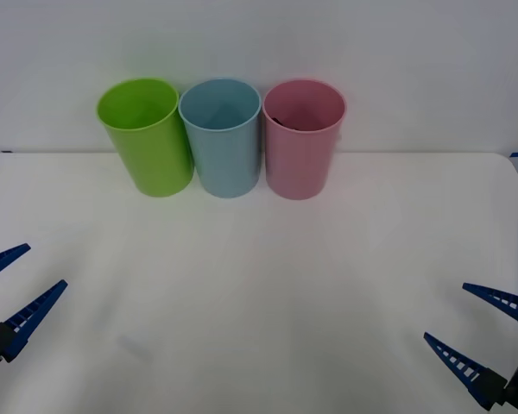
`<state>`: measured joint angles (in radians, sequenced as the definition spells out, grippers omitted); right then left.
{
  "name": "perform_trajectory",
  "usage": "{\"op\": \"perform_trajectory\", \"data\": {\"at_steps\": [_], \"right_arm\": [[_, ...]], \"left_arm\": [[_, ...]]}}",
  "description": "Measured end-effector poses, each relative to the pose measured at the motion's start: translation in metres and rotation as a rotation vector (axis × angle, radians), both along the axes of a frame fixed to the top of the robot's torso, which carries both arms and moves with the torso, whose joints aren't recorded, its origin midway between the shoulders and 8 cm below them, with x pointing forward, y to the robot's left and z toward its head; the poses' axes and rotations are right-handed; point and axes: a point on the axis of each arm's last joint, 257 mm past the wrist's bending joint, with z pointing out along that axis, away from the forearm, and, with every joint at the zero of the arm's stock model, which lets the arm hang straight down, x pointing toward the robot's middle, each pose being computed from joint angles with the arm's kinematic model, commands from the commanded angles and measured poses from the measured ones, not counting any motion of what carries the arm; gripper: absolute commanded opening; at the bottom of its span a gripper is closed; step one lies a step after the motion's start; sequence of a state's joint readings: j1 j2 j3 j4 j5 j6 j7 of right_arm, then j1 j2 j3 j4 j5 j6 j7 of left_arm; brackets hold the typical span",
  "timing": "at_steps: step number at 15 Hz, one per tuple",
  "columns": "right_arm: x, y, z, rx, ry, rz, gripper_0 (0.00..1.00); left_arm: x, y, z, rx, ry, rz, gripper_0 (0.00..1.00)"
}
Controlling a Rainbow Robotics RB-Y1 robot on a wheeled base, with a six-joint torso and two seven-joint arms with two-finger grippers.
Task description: Grasp the object on the table and drop it into the matching bin: aluminum can to the light blue bin, PET bottle to the pink bin.
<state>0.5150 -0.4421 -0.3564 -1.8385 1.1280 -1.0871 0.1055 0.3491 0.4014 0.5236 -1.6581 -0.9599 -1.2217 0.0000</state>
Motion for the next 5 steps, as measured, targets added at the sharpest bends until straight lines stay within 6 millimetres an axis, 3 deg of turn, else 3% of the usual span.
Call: {"op": "perform_trajectory", "data": {"at_steps": [5], "right_arm": [[-0.0067,-0.0002,-0.0069,0.000,0.018,-0.004,1.00]], "left_arm": [[0.0000,0.0000,0.0000,0.000,0.000,0.000,1.00]]}}
